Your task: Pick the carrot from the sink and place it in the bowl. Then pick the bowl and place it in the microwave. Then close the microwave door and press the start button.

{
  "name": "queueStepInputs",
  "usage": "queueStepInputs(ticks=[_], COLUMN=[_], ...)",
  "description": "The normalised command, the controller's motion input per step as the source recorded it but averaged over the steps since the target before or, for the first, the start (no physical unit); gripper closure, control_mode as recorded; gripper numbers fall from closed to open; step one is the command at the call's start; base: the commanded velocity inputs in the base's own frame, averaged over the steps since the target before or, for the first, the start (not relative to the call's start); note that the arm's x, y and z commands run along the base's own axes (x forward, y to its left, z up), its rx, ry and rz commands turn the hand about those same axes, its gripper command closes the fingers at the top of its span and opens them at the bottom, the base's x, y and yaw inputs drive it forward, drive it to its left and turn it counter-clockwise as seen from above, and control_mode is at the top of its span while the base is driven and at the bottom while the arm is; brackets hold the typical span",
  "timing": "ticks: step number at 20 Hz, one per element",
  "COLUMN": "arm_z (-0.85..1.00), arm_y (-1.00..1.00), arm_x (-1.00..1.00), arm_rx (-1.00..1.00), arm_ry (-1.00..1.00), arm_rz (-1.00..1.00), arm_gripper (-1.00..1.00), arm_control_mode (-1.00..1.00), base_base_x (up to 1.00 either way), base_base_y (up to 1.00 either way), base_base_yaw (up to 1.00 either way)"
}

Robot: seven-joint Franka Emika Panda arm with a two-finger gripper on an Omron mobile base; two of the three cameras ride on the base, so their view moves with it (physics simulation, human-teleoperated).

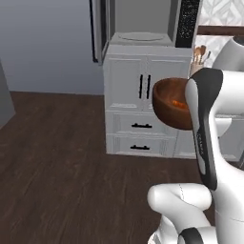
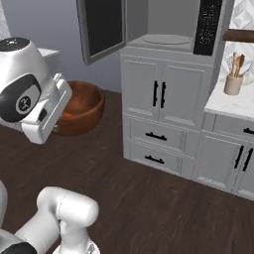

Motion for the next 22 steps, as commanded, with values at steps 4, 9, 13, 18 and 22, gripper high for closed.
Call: queueStepInputs(ticks=[4,9,13,18,22], arm_z=[0.0,0.0,0.0,0.0,0.0], arm_y=[0.0,0.0,0.0,0.0,0.0], arm_x=[0.0,0.0,0.0,0.0,0.0], arm_rx=[0.0,0.0,0.0,0.0,0.0], arm_ry=[0.0,0.0,0.0,0.0,0.0], arm_rz=[0.0,0.0,0.0,0.0,0.0], arm_gripper=[1.0,1.0,1.0,1.0,1.0], arm_control_mode=[1.0,1.0,1.0,1.0,1.0], base_base_x=[0.79,0.98,1.0,0.88,0.92], base_base_y=[-0.97,-0.54,-0.16,-0.59,-0.06], base_base_yaw=[0.26,0.16,0.25,0.23,0.13])
